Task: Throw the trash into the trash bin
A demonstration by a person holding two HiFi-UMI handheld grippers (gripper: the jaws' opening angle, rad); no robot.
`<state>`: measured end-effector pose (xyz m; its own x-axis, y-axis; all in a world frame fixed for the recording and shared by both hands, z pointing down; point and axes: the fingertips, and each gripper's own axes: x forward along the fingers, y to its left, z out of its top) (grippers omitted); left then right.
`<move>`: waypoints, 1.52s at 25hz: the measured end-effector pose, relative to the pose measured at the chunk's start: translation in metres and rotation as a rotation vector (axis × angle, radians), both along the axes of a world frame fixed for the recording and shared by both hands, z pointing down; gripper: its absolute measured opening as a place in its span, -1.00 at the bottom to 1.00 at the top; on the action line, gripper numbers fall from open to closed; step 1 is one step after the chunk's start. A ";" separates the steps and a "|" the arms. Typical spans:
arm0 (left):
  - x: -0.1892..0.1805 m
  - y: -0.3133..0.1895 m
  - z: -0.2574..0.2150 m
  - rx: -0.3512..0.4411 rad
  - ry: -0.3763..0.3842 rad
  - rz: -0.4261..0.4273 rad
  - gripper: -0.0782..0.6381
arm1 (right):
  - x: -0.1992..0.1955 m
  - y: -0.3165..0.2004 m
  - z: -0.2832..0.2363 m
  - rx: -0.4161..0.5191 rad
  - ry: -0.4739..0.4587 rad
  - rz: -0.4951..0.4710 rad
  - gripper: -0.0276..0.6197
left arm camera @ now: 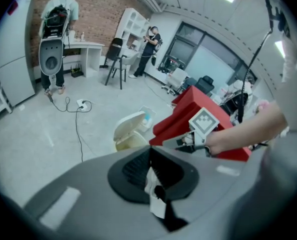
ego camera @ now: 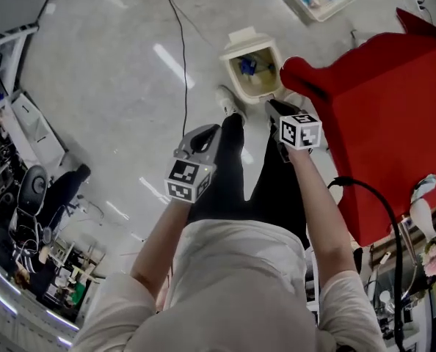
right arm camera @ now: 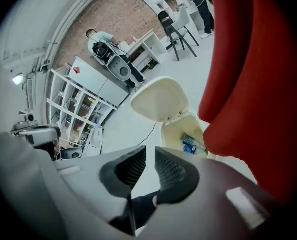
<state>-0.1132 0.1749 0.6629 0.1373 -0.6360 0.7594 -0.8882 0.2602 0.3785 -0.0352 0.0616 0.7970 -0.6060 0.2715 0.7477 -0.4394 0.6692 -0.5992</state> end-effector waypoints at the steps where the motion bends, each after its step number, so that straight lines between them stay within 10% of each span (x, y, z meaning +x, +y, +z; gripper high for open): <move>1: 0.000 -0.002 -0.008 0.005 -0.006 0.005 -0.77 | 0.000 -0.001 -0.011 0.003 -0.011 0.000 -0.75; 24: 0.028 -0.003 -0.119 0.102 0.038 0.104 -0.77 | 0.036 -0.003 -0.197 0.076 -0.235 -0.127 -0.91; 38: 0.041 -0.002 -0.158 0.141 -0.042 0.151 -0.77 | 0.072 -0.005 -0.250 0.123 -0.289 -0.032 -0.91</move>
